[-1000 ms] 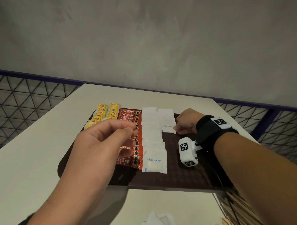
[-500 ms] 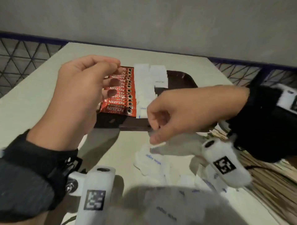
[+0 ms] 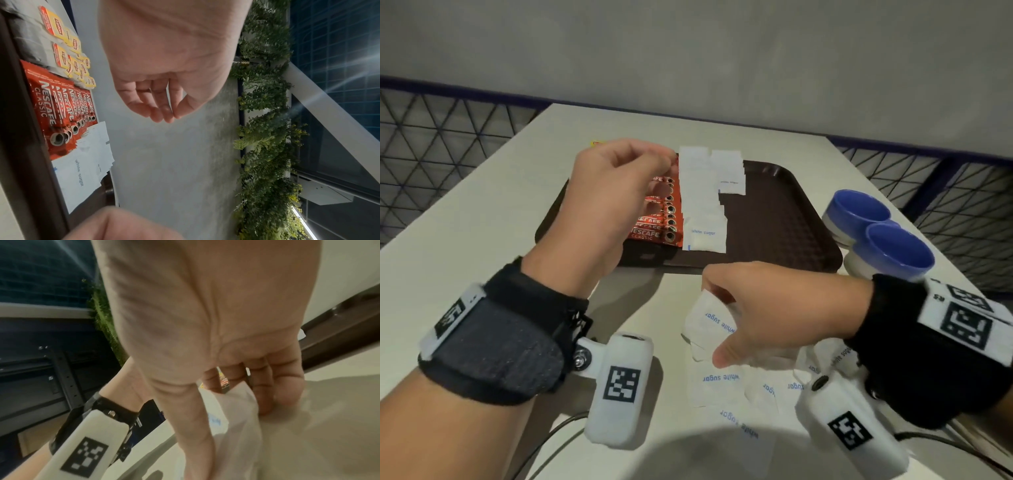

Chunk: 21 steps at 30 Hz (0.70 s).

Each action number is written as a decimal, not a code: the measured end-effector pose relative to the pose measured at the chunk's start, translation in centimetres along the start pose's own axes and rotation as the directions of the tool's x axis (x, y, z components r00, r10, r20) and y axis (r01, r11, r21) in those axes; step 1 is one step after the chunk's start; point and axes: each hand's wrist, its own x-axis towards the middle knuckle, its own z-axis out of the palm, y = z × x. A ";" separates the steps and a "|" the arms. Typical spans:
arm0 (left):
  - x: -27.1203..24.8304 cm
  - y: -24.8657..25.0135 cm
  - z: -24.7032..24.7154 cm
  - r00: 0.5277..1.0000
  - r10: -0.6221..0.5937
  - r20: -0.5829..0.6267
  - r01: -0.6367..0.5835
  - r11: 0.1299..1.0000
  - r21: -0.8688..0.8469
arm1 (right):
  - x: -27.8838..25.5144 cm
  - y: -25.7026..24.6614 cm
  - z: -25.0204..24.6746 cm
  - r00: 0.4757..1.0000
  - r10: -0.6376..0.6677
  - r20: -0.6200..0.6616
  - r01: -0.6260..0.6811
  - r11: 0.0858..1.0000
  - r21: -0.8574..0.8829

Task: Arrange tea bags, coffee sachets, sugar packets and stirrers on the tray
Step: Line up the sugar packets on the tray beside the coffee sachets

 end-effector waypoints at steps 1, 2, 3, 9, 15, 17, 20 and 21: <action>0.0 0.0 0.0 1.000 -0.002 0.008 0.002 1.000 0.002 | -0.1 0.1 0.0 1.000 0.009 0.017 -0.010 0.997 0.075; -0.1 -0.1 0.0 1.000 -0.005 0.017 0.005 1.000 0.003 | -0.2 0.3 -0.1 1.000 0.012 0.021 -0.015 0.990 0.143; -0.1 -0.1 0.0 1.000 -0.008 0.026 0.008 1.000 0.004 | -0.3 0.5 -0.2 1.000 0.016 0.007 -0.017 0.981 0.194; -0.5 0.4 0.2 0.987 -0.077 0.139 0.073 0.997 0.033 | -1.4 2.6 -2.0 0.997 0.053 -0.061 -0.007 0.811 0.585; -1.9 0.5 1.4 0.919 -0.166 0.359 0.151 0.986 0.069 | -0.4 3.0 -3.1 0.961 0.073 -0.265 0.240 0.247 0.939; -2.4 0.4 1.8 0.908 -0.138 0.396 0.118 0.990 0.074 | 0.3 2.8 -2.9 0.940 0.078 -0.333 0.315 0.183 0.931; -2.3 -0.1 1.8 0.919 -0.105 0.379 0.082 0.994 0.078 | 1.2 3.0 -2.0 0.926 0.079 -0.370 0.360 0.118 0.926; -2.2 -0.2 1.7 0.924 -0.111 0.367 0.089 0.993 0.077 | 1.3 3.0 -1.8 0.924 0.092 -0.372 0.362 0.107 0.926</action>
